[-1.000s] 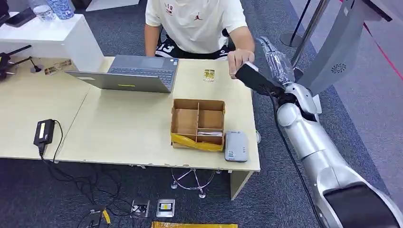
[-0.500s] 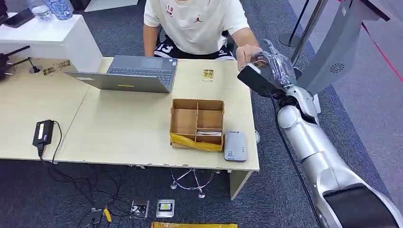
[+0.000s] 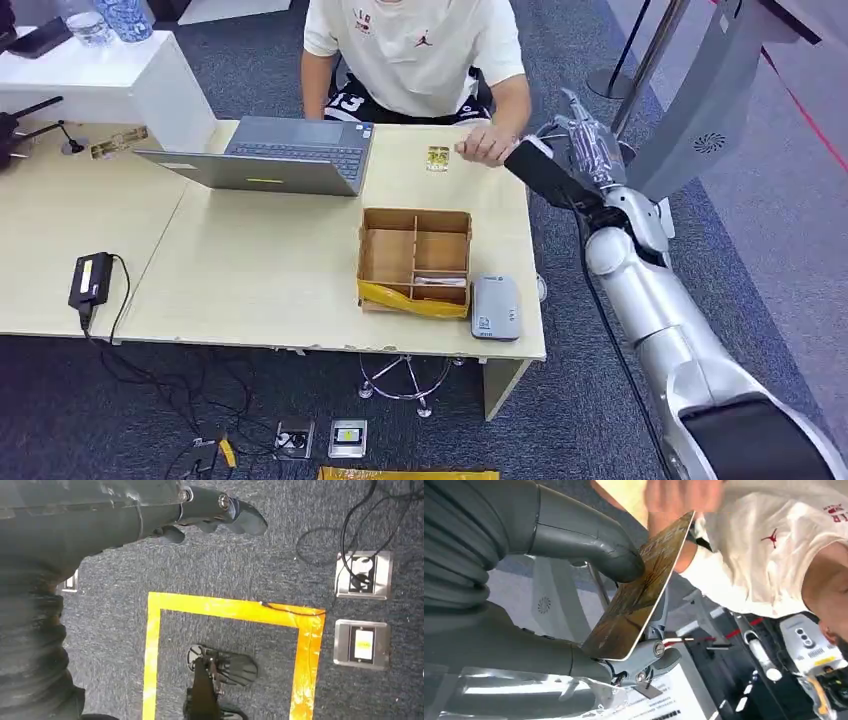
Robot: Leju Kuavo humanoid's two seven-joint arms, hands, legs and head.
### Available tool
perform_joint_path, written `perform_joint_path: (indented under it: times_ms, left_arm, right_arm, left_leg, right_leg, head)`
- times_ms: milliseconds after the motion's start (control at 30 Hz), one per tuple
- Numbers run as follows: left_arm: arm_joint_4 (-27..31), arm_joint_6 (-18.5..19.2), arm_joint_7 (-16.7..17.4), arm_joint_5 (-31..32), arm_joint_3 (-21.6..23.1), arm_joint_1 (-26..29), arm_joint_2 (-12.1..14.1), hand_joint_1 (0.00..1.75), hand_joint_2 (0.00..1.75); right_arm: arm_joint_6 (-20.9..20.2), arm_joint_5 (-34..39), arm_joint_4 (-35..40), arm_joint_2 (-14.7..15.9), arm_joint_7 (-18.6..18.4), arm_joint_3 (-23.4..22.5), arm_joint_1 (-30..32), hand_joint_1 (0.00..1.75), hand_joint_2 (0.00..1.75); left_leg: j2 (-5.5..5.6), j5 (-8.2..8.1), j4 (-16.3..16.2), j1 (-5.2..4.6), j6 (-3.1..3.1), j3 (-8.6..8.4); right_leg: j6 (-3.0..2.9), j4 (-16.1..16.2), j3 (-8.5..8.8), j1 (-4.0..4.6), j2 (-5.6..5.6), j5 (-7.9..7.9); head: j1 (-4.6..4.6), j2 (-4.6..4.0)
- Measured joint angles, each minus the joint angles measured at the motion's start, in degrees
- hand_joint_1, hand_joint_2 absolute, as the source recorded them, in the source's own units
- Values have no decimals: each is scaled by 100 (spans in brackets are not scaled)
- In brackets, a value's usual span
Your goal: Pass the card to the sensor for recognition and then transmit it.
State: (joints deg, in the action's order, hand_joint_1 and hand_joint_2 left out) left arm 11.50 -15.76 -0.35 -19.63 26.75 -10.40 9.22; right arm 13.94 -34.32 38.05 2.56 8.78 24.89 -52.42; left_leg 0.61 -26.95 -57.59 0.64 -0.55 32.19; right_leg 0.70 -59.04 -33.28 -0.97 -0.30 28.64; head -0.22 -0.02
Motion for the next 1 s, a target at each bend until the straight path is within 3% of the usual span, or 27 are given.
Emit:
perform_joint_path:
  times_ms: [633, 1000]
  left_arm:
    - [0, 63, 118, 168, 133, -43, 0, 0, 175]
    - [0, -169, 118, 46, 136, -16, -83, 0, 175]
  right_arm:
    - [17, 39, 225, 96, -365, -177, 930, 175, 175]
    - [2, -131, 175, 44, -409, -175, 1677, 175, 175]
  left_leg:
    - [-13, -3, 0, 1, -2, -2]
    - [-12, -4, 1, 0, -2, 3]
  right_leg:
    - [0, 1, -2, 0, 8, 0]
    - [0, 1, -3, 0, 7, 0]
  head:
    - [0, 2]
    - [0, 2]
